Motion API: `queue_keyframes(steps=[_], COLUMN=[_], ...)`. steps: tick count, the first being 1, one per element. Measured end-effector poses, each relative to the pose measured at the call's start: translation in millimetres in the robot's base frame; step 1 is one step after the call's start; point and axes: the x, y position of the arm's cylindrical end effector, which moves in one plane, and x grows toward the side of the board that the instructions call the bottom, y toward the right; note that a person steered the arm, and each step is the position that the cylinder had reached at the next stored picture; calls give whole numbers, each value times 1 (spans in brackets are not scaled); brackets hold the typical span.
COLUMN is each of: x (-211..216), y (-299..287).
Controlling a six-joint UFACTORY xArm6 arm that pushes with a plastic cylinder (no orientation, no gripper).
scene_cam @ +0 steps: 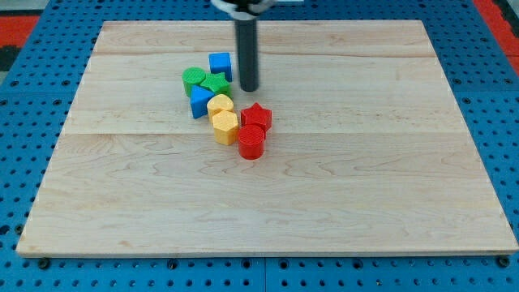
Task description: Move the green blocks to the left
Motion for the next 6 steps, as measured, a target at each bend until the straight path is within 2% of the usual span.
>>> queue_keyframes(steps=[1, 2, 4, 5, 6], x=[31, 10, -41, -54, -39], y=[-19, -57, -84, -130, -96])
